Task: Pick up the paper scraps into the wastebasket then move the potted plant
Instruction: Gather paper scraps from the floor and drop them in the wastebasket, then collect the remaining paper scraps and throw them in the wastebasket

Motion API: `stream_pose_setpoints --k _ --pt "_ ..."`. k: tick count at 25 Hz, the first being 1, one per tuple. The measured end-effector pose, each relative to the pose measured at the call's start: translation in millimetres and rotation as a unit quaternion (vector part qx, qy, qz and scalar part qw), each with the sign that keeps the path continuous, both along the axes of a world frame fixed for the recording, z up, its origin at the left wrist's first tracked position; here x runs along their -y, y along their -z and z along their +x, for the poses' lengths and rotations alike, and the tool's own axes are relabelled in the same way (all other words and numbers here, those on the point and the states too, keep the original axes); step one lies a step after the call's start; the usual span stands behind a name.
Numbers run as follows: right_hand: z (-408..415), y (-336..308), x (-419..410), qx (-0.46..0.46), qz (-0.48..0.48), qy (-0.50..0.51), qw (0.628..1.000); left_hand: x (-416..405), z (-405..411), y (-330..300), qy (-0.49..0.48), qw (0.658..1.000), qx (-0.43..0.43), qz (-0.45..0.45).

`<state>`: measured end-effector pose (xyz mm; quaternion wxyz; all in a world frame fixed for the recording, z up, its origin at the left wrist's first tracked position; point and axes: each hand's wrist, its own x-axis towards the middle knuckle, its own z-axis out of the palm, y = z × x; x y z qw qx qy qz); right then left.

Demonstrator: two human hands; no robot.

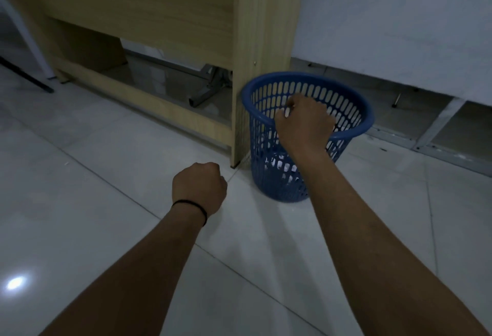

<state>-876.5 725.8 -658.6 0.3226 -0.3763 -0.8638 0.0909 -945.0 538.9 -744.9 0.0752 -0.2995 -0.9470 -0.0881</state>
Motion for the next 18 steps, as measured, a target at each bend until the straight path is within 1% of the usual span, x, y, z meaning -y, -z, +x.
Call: stream_pose_setpoints --k 4,8,12,15,18 --pt "13 -5 59 -0.008 0.054 -0.024 0.998 17 23 -51 0.003 0.997 -0.033 0.070" --pt "34 -16 148 0.000 0.059 -0.098 0.993 80 51 -89 -0.012 0.992 -0.036 0.118" --pt "43 -23 254 0.054 0.087 -0.197 0.975 190 66 -88 -0.059 0.989 -0.023 0.133" --pt "42 -7 338 0.088 0.089 -0.257 0.958 294 76 -69 -0.109 0.986 0.009 0.130" --pt "50 13 420 0.131 0.107 -0.296 0.940 401 92 -47 -0.155 0.981 0.021 0.117"
